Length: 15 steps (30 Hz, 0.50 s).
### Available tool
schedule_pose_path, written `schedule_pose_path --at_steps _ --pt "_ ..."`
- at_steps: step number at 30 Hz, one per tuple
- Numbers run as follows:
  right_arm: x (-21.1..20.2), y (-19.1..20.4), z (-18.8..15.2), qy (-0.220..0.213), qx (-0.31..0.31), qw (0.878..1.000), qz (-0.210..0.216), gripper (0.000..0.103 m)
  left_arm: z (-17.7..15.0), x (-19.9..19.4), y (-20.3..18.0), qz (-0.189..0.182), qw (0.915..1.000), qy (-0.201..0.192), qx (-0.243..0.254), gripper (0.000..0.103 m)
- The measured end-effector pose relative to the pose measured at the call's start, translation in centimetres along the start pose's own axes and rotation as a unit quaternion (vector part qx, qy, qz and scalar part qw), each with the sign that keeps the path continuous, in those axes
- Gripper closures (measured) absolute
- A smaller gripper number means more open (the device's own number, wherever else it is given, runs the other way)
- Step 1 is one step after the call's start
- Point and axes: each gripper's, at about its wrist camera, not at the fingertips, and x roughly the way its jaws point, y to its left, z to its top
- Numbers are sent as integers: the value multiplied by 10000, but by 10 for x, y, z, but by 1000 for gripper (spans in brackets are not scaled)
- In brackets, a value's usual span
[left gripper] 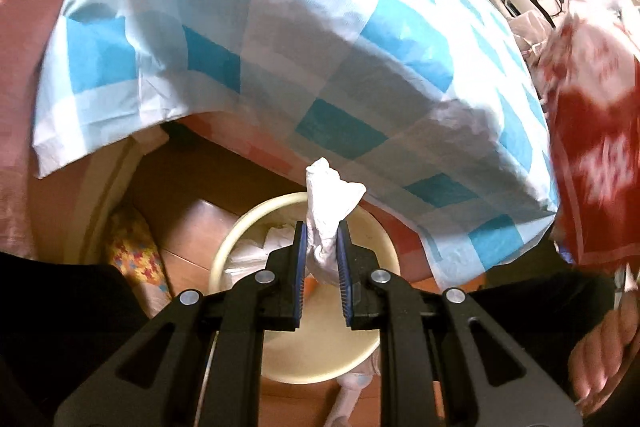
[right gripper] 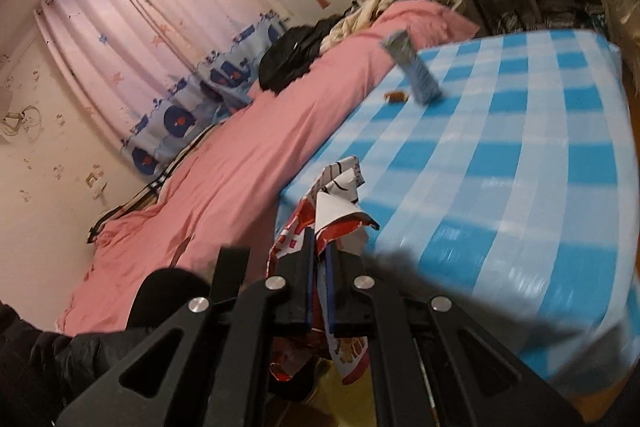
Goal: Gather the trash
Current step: 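Grasp and lift the wrapper over the bin with the right tool while the left tool holds the tissue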
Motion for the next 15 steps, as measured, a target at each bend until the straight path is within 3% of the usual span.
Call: schedule_pose_path --at_steps 7,15 --pt "10 -7 -33 518 644 9966 -2 98 -6 -11 -6 210 9993 -159 259 89" --pt "28 -4 -49 1098 655 9910 -403 94 -15 -10 -11 284 9986 -57 432 89"
